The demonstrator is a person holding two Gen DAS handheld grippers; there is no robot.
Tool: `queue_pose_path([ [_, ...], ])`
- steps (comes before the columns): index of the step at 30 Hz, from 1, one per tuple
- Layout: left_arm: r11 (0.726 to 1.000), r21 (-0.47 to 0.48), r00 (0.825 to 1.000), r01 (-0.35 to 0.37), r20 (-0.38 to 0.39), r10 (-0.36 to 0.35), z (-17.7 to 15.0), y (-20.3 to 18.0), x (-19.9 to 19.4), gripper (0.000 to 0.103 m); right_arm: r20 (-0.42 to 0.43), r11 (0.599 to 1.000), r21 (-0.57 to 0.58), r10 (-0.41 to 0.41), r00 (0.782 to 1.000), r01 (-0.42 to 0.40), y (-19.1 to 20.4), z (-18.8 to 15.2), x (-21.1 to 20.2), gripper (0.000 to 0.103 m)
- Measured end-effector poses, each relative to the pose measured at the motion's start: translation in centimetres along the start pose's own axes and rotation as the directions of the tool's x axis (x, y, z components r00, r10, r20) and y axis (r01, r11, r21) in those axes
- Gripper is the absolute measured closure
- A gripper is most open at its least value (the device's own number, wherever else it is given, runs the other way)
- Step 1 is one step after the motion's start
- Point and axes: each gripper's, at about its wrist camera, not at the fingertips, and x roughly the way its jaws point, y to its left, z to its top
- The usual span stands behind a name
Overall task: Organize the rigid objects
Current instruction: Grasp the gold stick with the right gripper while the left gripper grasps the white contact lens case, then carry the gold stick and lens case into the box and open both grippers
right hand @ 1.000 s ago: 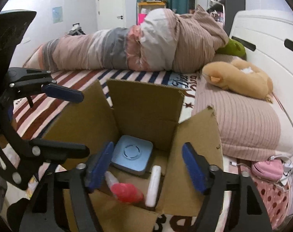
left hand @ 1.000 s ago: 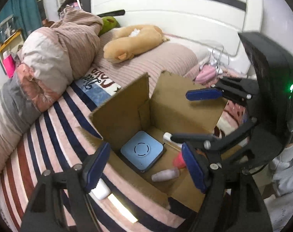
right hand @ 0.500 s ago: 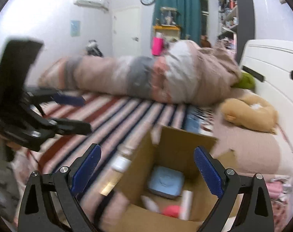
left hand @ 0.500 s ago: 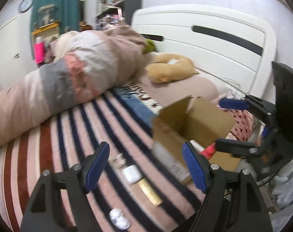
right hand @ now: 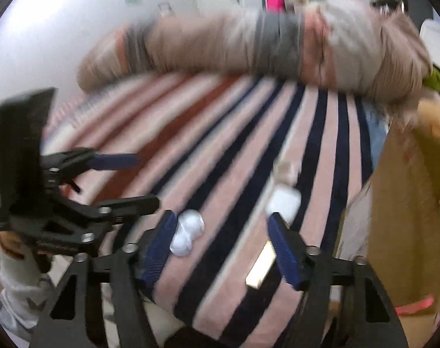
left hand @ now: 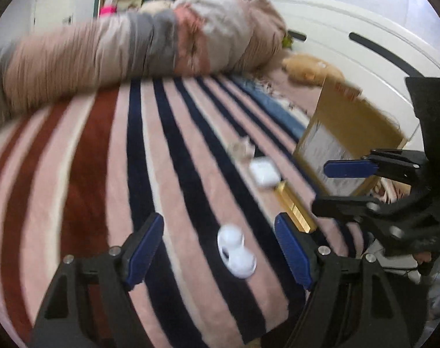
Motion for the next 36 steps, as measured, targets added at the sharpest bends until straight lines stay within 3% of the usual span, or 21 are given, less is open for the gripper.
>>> queue_pose_path([
  [5, 0.998, -0.047, 0.998, 0.047, -0.036, -0.049, -3.0, -0.1, 3.3, 0.040, -0.132, 0.992, 0.029, -0.114, 0.985, 0.119, -1.5, -1.1, 4.6, 0.058],
  [8, 0.997, -0.063, 0.999, 0.034, -0.038, -0.037, -3.8, -0.6, 4.6, 0.051, -0.172, 0.980, 0.040, -0.185, 0.968, 0.194, -2.7, -1.2, 5.9, 0.062],
  [11, 0.997, -0.056, 0.999, 0.045, -0.020, -0.046, -4.2, -1.1, 4.9, 0.057, -0.235, 0.985, 0.050, -0.147, 0.961, 0.163, -3.1, -1.9, 7.3, 0.073],
  [12, 0.998, -0.045, 0.999, 0.044, -0.022, -0.045, -4.2, -1.2, 4.9, 0.067, -0.251, 0.987, 0.052, -0.137, 0.958, 0.155, -3.4, -2.2, 7.7, 0.075],
  [13, 0.999, -0.032, 0.999, 0.036, -0.021, -0.037, -4.1, -1.3, 5.2, 0.067, -0.258, 0.987, 0.054, -0.134, 0.957, 0.152, -3.5, -2.3, 8.0, 0.079],
  [17, 0.998, -0.040, 0.999, 0.041, -0.009, -0.041, -3.9, -1.1, 5.5, 0.068, -0.243, 0.985, 0.038, -0.153, 0.958, 0.167, -4.1, -2.3, 8.2, 0.089],
  [30, 0.999, -0.034, 1.000, 0.008, 0.018, -0.007, -3.1, -0.6, 3.7, 0.073, -0.151, 0.997, -0.006, -0.080, 0.985, 0.080, -1.7, -1.6, 5.5, 0.089],
  [36, 1.000, -0.014, 0.997, -0.011, 0.076, 0.012, -1.6, -1.4, 0.8, 0.073, -0.046, 0.999, -0.022, -0.026, 0.999, 0.025, -0.4, -0.1, 1.5, 0.089],
])
